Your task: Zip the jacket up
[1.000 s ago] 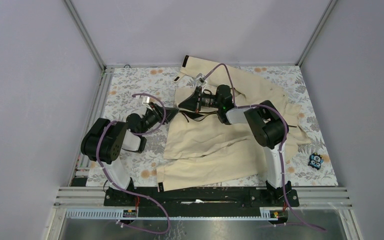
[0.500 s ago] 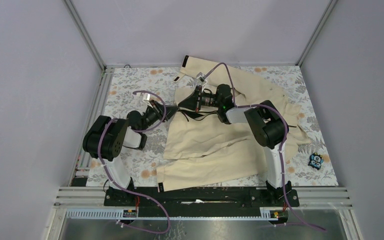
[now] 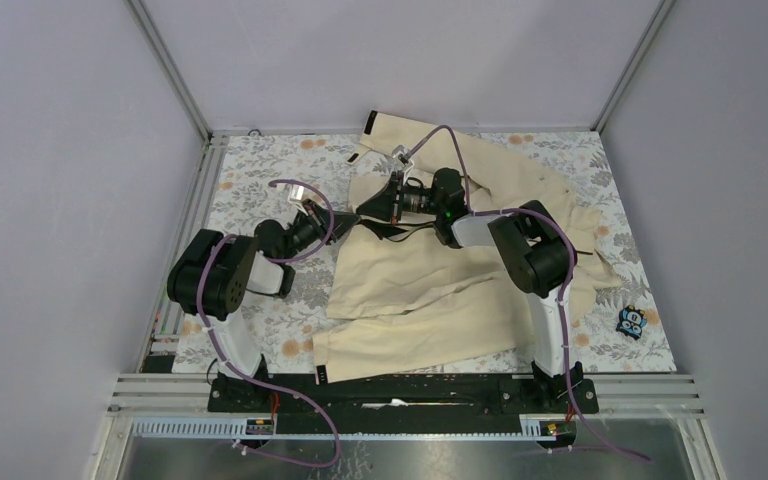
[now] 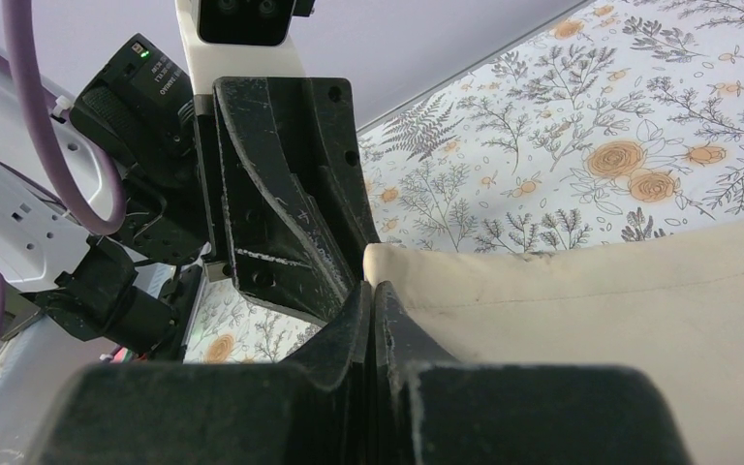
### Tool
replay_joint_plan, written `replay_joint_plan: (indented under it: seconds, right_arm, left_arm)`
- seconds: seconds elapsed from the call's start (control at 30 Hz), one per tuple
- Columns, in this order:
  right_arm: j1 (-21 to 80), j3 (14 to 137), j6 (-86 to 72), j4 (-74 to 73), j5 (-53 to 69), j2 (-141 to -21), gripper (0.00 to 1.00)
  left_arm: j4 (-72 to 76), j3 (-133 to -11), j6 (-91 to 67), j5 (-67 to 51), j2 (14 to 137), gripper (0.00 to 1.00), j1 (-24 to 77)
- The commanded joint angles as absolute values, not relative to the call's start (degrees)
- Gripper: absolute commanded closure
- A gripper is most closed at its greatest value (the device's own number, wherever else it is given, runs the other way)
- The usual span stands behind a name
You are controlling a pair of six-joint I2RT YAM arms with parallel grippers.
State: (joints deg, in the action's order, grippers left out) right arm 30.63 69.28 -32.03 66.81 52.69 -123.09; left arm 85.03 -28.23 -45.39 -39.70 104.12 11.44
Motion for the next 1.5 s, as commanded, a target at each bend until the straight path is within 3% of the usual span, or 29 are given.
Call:
replay_joint_plan:
  seconds: [0.0, 0.17, 0.33, 0.43, 0.5, 0.53, 0.7, 0.93, 1.1, 1.3, 1.47]
  right_arm:
    - [31.4, 71.9, -32.8, 71.6, 54.5, -123.4, 1.0]
    - [31.4, 72.1, -32.8, 71.6, 54.7, -123.5, 1.0]
    - [31.5, 72.0, -31.0, 68.0, 52.4, -122.9, 1.0]
    - [31.5, 71.7, -27.5, 60.0, 46.7, -121.0, 0.88]
    - [31.5, 72.1, -25.4, 53.1, 42.8, -119.0, 0.66]
    - [31.4, 72.4, -24.1, 49.8, 41.4, -118.1, 0.6]
    - [31.5, 76.0, -19.2, 30.8, 33.5, -115.5, 0.45]
    - [31.5, 76.9, -21.9, 14.5, 25.2, -108.6, 0.39]
    - [31.4, 68.7, -22.5, 9.5, 18.0, -99.2, 0.38]
    - [31.7, 59.0, -23.0, 14.7, 30.0, -96.3, 0.45]
    - [33.4, 57.7, -22.5, 15.9, 28.2, -99.4, 0.46]
  left_arm:
    - [91.8, -30.6, -45.4, -41.0, 104.7, 0.79, 12.1]
    - [91.8, -31.2, -45.1, -40.9, 105.1, 0.83, 12.4]
    - [91.8, -30.7, -44.2, -39.6, 105.1, 1.0, 12.5]
    - [91.8, -30.3, -43.8, -39.1, 105.3, 1.0, 12.5]
    - [91.5, -30.2, -44.4, -39.2, 105.8, 1.0, 12.4]
    - [91.4, -30.2, -44.9, -39.3, 106.2, 1.0, 12.3]
    - [90.2, -30.6, -47.7, -40.4, 107.6, 1.0, 11.8]
    - [88.4, -30.4, -49.0, -40.3, 109.6, 1.0, 11.4]
    - [87.9, -30.5, -49.7, -40.6, 110.1, 1.0, 11.0]
    - [88.6, -29.4, -49.8, -40.8, 109.3, 1.0, 10.9]
    - [88.8, -29.1, -50.3, -41.1, 109.0, 1.0, 10.9]
